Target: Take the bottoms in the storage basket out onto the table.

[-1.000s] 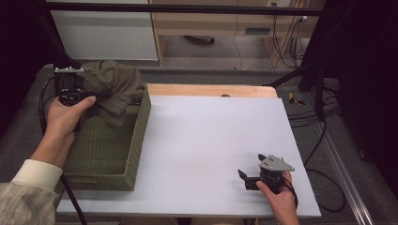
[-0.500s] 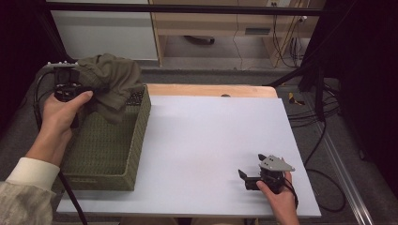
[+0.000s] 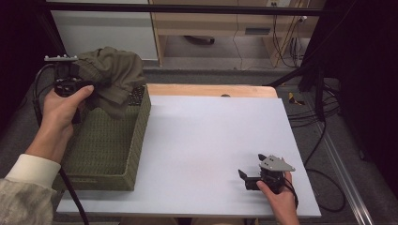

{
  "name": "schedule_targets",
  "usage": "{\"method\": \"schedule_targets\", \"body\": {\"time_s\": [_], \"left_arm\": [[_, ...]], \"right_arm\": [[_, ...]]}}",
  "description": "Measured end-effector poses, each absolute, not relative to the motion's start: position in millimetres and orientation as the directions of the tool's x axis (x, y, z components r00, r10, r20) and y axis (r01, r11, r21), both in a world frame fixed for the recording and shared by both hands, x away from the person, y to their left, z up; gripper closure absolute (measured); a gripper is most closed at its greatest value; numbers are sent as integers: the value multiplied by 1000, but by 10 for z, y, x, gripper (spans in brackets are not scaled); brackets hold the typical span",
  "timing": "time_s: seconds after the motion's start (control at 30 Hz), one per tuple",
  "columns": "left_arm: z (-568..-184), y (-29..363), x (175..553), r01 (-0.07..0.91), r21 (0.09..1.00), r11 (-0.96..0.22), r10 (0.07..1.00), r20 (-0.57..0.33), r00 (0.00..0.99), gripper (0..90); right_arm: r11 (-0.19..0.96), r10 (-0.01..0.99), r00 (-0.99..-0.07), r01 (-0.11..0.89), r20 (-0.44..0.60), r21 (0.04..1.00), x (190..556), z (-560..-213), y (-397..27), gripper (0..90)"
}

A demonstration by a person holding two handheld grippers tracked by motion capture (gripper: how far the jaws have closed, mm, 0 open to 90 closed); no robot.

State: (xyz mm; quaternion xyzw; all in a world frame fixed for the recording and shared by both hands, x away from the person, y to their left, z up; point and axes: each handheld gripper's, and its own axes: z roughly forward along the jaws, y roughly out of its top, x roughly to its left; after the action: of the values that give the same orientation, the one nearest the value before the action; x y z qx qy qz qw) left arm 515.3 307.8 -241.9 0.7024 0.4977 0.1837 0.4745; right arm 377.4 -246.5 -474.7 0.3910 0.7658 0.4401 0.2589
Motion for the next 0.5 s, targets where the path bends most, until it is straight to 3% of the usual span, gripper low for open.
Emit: {"method": "schedule_targets", "body": {"time_s": [0.5], "left_arm": [[-2362,2982,5152,512,858,-36,867,-228,444,746]], "right_arm": [[306,826,-561,372,-51,876,3773,-4745,-2467,47]]}}
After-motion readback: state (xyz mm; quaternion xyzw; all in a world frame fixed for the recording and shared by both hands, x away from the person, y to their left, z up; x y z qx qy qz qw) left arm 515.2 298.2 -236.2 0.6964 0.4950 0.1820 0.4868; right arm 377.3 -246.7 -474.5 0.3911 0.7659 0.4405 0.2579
